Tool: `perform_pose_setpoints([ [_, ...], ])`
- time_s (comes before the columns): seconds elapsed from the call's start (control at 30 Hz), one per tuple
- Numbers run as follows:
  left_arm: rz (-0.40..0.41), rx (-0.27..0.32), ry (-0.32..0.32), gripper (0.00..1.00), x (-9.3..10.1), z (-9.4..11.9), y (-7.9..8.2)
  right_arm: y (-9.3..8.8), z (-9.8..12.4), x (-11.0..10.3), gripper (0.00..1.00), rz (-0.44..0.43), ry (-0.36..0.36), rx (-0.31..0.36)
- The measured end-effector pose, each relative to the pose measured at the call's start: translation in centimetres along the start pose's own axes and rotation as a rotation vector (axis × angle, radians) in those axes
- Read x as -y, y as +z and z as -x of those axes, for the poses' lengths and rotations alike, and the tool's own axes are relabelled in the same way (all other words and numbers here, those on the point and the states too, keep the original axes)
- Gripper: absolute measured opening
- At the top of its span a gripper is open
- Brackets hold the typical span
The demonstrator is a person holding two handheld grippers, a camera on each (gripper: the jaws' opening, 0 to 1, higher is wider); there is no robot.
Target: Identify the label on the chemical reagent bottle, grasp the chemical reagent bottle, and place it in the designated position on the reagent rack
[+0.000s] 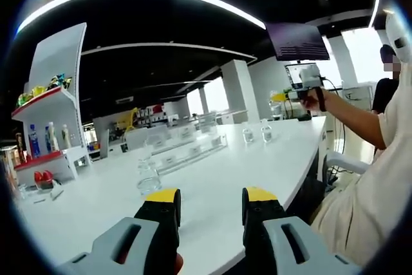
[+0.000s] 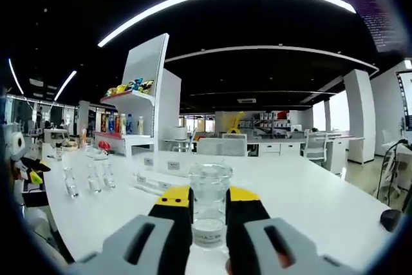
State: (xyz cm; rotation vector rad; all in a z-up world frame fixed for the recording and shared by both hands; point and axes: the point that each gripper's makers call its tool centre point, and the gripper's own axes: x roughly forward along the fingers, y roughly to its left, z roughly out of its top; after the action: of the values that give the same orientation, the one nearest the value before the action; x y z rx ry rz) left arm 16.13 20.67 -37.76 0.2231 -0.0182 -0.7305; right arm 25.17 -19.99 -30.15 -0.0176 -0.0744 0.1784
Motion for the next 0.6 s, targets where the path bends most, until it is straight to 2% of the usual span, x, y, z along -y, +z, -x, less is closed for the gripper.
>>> perform_pose_setpoints([
  [0.33, 0.017, 0.018, -0.024, 0.39, -0.4, -0.1, 0.7, 1.8, -1.7, -0.4, 0.19, 0.011, -0.001, 0.006],
  [0.6, 0.029, 0.012, -0.034, 0.39, -0.9, -0.1, 0.4, 2.8, -3.7, -1.4, 0.19, 0.017, 0.007, 0.009],
])
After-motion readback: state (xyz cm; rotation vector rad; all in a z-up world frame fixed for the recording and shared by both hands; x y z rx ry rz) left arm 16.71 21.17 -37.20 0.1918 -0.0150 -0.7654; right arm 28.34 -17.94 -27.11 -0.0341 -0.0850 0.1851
